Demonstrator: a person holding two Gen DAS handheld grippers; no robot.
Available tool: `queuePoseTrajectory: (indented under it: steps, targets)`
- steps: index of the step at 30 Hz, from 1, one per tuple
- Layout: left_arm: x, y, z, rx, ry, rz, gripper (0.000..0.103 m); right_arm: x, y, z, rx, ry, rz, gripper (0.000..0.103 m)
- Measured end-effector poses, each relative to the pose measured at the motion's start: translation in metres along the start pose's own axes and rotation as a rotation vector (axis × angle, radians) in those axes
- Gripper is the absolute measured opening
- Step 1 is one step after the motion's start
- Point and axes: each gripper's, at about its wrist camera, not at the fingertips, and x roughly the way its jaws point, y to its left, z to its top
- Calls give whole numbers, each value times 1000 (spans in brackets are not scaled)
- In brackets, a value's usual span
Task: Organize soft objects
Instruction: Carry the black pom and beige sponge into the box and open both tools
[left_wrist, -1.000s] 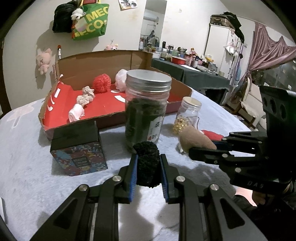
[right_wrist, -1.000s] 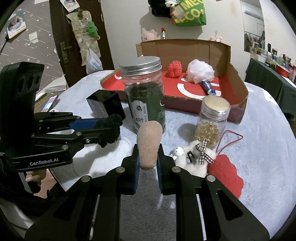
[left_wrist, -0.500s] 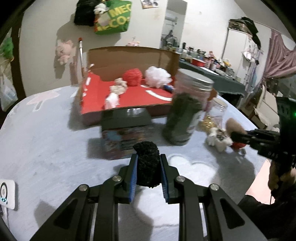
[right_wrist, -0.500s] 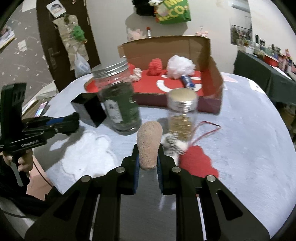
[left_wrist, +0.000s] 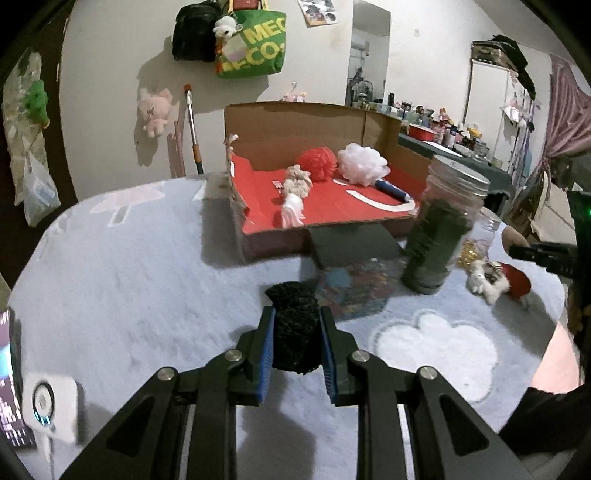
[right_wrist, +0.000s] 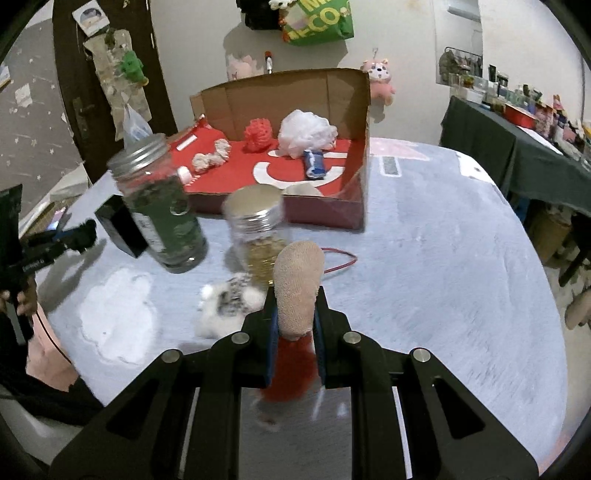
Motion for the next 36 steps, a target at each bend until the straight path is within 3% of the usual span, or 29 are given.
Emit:
queuePoseTrajectory:
  steps: [9,19,29,36]
  targets:
    - [17,18,28,126,-34,-76,24,22,-15,28,-96,25,48,16]
    - [30,16,83,232,-35,-162,24,34,-15,75,-189,35,73,16]
    - [80,-13,136,244,93,-225,24,70,2,130,-209,109,182,16]
    - [128,-27,154,231,242,-196,24,112,13,159,-206,213,211,16]
